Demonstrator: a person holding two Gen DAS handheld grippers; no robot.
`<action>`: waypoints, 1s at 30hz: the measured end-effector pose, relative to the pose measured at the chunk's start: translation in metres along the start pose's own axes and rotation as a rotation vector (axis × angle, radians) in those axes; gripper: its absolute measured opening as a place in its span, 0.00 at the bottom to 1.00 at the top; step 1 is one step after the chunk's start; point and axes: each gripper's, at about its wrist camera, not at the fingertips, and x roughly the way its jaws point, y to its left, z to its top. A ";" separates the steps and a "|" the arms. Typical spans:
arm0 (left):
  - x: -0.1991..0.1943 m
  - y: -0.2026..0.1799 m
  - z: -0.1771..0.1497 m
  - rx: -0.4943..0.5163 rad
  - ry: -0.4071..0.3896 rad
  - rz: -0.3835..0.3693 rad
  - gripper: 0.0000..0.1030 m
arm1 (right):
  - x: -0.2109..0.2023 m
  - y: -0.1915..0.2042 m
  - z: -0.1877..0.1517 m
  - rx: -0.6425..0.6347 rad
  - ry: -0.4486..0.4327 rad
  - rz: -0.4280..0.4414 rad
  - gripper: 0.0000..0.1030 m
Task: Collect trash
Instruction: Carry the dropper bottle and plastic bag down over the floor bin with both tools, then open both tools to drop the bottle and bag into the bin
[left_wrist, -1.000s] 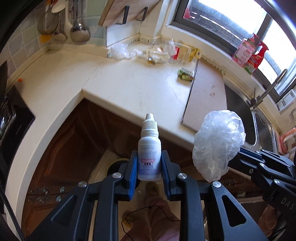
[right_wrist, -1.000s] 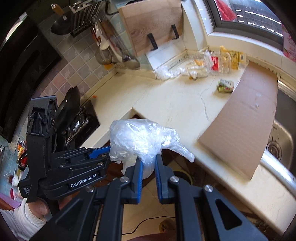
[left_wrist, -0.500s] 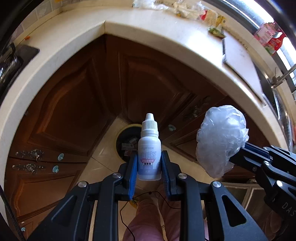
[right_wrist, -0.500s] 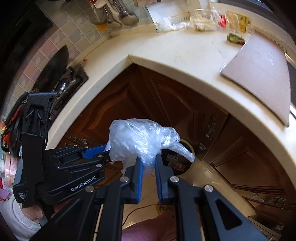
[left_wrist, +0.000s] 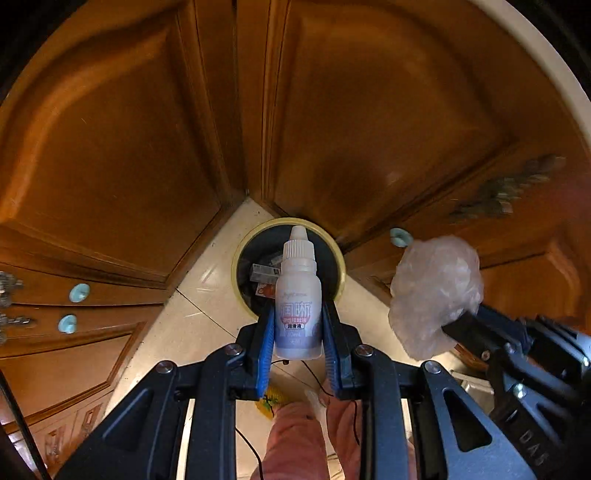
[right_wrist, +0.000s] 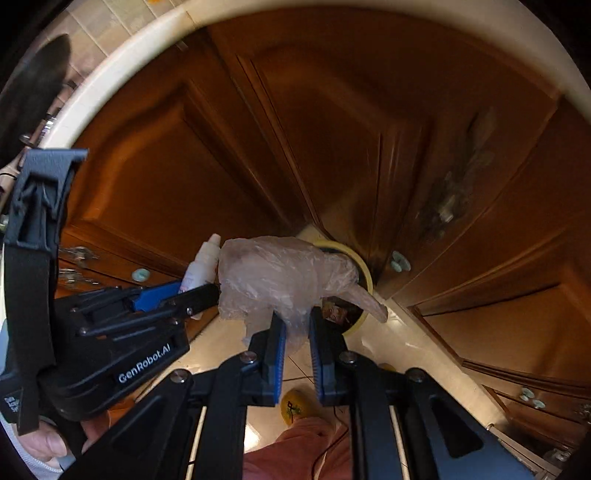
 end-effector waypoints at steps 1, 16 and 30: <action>0.014 0.002 0.001 -0.005 0.003 0.006 0.22 | 0.009 -0.003 0.000 0.003 0.005 -0.002 0.12; 0.126 0.014 0.012 0.022 0.076 0.066 0.22 | 0.118 -0.026 0.009 -0.042 0.050 -0.067 0.12; 0.134 0.026 0.004 0.055 0.053 0.142 0.66 | 0.154 -0.013 0.015 -0.101 0.066 -0.097 0.13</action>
